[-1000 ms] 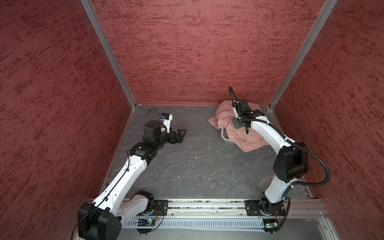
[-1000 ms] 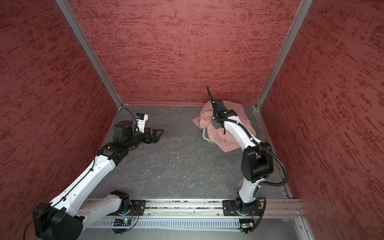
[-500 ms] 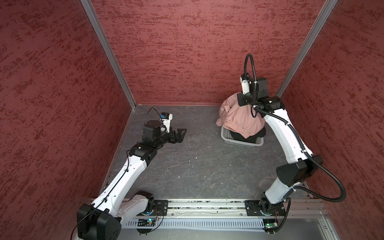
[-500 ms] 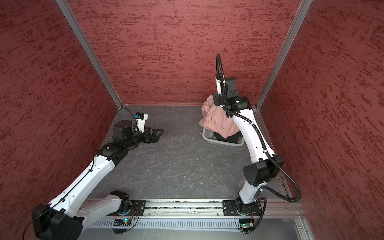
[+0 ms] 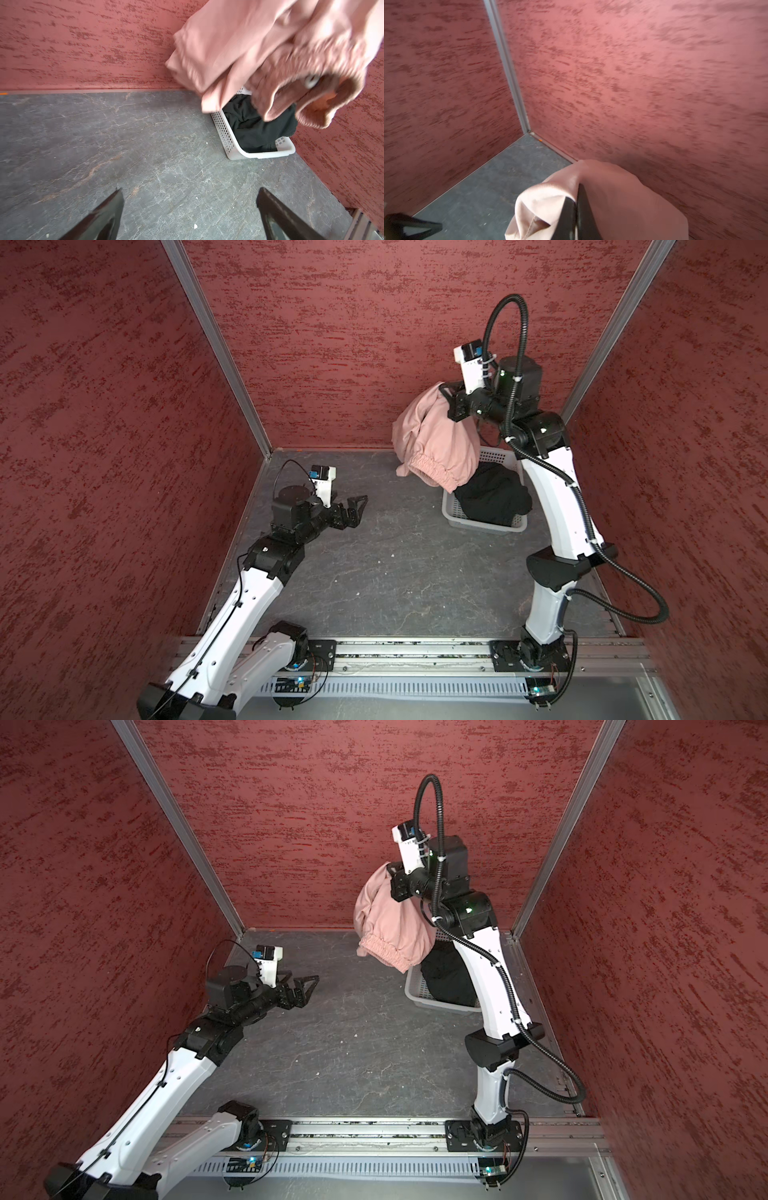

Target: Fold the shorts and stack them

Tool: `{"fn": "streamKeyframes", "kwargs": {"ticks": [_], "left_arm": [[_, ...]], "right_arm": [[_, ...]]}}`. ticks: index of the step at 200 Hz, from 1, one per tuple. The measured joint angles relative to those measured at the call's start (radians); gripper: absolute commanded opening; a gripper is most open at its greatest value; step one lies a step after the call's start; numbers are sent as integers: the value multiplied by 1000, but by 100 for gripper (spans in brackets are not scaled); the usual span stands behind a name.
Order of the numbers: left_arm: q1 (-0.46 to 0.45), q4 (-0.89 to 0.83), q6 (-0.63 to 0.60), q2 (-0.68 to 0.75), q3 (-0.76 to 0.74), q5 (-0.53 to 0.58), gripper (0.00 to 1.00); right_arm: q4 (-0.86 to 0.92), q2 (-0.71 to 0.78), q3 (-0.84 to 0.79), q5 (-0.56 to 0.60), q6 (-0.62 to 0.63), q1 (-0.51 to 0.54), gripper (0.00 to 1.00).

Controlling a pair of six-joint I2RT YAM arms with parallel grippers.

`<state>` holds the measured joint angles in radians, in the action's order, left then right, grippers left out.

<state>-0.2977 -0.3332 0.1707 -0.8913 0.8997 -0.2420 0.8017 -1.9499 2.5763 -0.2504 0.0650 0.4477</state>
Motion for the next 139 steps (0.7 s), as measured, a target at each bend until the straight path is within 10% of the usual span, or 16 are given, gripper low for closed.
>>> {"fn": "streamKeyframes", "kwargs": {"ticks": [68, 86, 139], "left_arm": [[0, -41, -27, 52, 13, 45, 99], [0, -45, -27, 47, 13, 46, 99], [0, -42, -26, 13, -4, 45, 99]], "right_arm": [[-29, -151, -318, -11, -55, 156, 0], [-54, -164, -411, -3, -83, 170, 50], [-218, -80, -662, 54, -150, 179, 82]]}}
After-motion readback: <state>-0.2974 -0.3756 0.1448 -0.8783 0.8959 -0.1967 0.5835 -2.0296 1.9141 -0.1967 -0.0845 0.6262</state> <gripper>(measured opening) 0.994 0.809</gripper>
